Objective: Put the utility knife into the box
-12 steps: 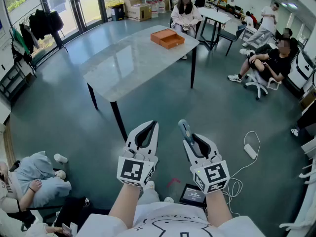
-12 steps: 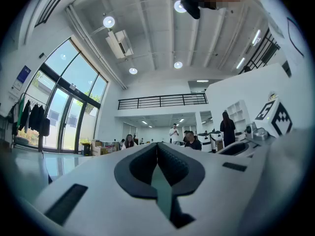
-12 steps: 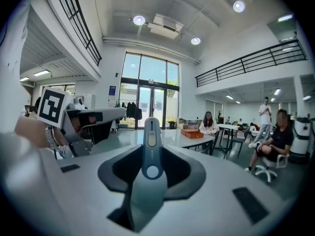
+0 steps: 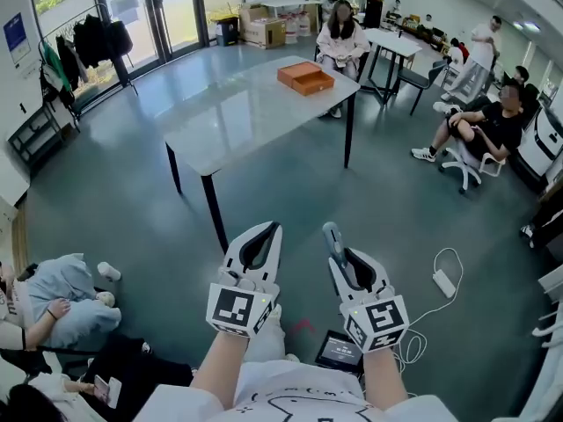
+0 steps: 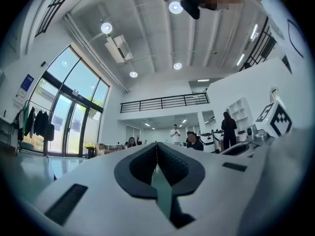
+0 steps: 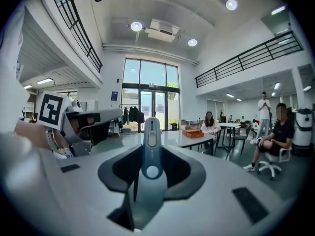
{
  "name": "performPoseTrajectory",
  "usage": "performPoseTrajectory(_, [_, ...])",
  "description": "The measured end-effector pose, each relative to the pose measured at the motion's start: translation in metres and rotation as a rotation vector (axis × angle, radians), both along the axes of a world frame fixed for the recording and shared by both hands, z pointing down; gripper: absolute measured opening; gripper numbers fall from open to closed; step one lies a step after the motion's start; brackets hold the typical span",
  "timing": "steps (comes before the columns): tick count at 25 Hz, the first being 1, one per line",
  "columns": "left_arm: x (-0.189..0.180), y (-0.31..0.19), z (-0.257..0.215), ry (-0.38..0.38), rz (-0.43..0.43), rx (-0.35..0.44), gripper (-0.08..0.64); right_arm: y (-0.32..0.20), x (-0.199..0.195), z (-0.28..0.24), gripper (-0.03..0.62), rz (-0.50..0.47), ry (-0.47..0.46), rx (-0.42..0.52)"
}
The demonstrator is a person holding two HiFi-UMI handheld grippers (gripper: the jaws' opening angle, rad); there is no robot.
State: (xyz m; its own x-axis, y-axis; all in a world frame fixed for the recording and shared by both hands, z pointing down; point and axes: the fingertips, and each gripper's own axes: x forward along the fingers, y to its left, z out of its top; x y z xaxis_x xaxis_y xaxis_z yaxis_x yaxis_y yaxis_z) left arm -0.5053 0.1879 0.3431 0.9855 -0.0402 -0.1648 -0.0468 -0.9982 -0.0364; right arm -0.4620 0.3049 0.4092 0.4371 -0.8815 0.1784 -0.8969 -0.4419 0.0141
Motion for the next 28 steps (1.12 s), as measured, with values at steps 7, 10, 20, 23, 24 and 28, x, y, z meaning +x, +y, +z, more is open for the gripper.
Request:
performPoseTrajectory(7, [0.035, -0.009, -0.005, 0.016, 0.015, 0.006, 0.015, -0.004, 0.033, -0.012, 0.132, 0.018, 0.023, 0.021])
performPoseTrajectory(10, [0.062, -0.022, -0.007, 0.026, 0.031, 0.006, 0.015, -0.015, 0.057, -0.013, 0.132, 0.029, 0.030, 0.026])
performPoseTrajectory(20, [0.155, -0.091, -0.009, 0.035, 0.098, 0.009, 0.015, -0.093, 0.145, -0.020, 0.132, 0.055, 0.039, 0.036])
performPoseTrajectory(23, [0.179, -0.112, -0.008, 0.030, 0.113, 0.007, 0.015, -0.115, 0.169, -0.020, 0.132, 0.065, 0.036, 0.038])
performPoseTrajectory(24, [0.186, -0.119, -0.008, 0.029, 0.117, 0.008, 0.015, -0.122, 0.175, -0.021, 0.132, 0.069, 0.035, 0.040])
performPoseTrajectory(28, [0.209, -0.144, -0.011, 0.027, 0.136, 0.010, 0.015, -0.150, 0.197, -0.026, 0.132, 0.080, 0.036, 0.046])
